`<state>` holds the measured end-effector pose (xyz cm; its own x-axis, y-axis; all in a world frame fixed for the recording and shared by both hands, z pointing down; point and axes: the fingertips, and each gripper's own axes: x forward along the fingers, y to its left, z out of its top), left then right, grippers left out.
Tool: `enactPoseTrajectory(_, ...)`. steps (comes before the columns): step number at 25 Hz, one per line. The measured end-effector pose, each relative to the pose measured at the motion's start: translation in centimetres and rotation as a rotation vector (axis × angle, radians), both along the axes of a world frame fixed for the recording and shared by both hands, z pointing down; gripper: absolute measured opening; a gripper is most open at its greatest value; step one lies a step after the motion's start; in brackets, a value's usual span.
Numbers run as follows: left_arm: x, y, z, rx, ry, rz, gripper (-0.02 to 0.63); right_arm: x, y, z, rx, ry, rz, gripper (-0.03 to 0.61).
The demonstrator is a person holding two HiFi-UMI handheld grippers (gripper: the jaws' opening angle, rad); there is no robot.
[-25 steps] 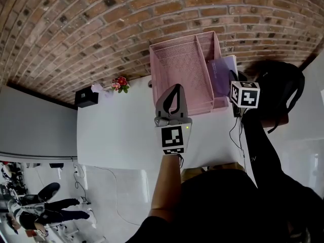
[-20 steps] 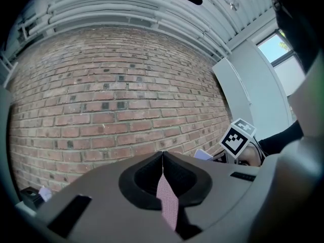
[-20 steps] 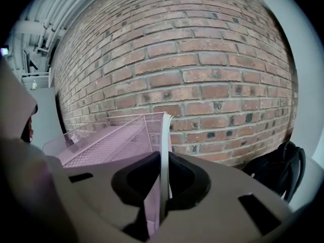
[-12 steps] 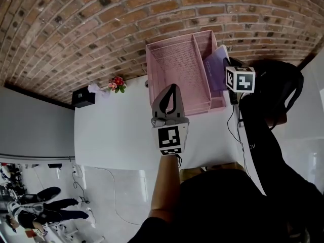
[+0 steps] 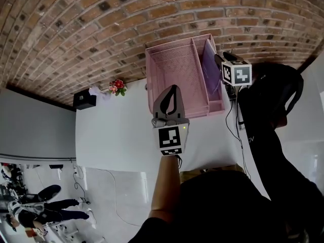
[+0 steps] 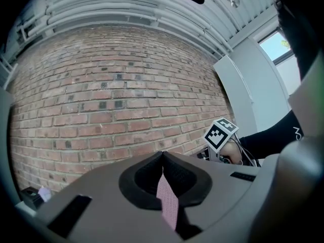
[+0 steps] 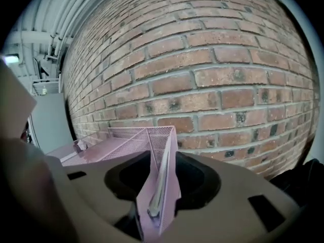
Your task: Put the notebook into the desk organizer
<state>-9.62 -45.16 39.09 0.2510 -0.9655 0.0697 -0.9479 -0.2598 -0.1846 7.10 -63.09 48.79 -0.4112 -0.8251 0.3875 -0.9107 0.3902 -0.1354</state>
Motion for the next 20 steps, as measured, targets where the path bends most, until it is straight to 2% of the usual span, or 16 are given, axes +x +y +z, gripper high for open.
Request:
enactPoseTrajectory(12, 1.2, -0.6, -0.2, 0.003, -0.005, 0.021, 0.015, 0.2, 1.1, -0.1, 0.014, -0.024, -0.036, 0.215)
enactPoseTrajectory(20, 0.8, -0.4, -1.3, 0.032, 0.01, 0.036, 0.015, 0.0, 3.2, -2.2, 0.068, -0.031, -0.051, 0.221)
